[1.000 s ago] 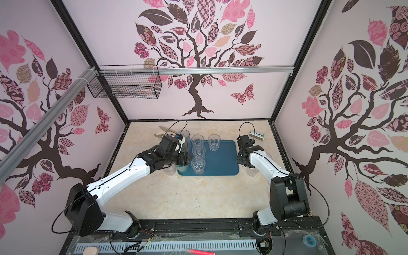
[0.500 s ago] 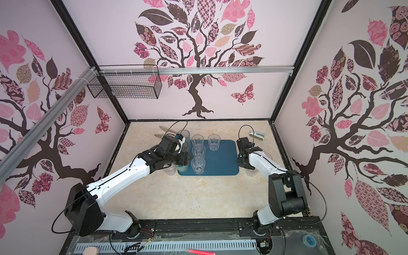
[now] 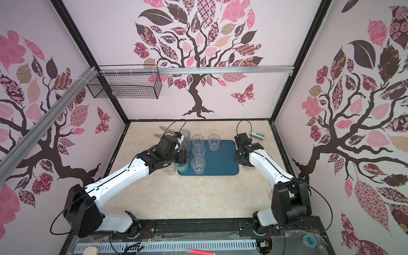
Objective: Place the glasses into the tray
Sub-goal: Pick up the glass from the middle-right of the table, then place the glass on the tray.
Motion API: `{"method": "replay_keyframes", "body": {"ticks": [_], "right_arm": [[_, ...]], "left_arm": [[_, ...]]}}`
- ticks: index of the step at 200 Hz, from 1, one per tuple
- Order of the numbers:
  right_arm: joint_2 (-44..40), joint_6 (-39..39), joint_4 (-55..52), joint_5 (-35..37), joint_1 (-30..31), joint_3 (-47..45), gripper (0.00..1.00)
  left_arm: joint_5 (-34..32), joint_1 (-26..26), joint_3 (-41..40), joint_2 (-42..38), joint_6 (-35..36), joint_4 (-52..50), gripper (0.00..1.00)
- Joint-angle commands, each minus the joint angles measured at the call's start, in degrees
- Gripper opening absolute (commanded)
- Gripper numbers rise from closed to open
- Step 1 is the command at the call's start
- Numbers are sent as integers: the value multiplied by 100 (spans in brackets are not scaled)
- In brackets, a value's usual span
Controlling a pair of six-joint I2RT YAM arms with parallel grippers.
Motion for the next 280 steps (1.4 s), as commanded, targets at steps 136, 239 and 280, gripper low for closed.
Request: {"method": "replay_keyframes", "body": {"ticks": [136,239,280], "right_arm": [[1252,-141,468,-923,1329,1086,4],[2957,-374,428,-605,1632,2479,10],[3182,-383,433,-768,1646,2781,19]], "left_arm": [[-1111,159,-466,-546,-189,-28,66],[-1089,243,-664,-752,-249,-136,66],[-1029,246,-654,-695,-301,-136,66]]}}
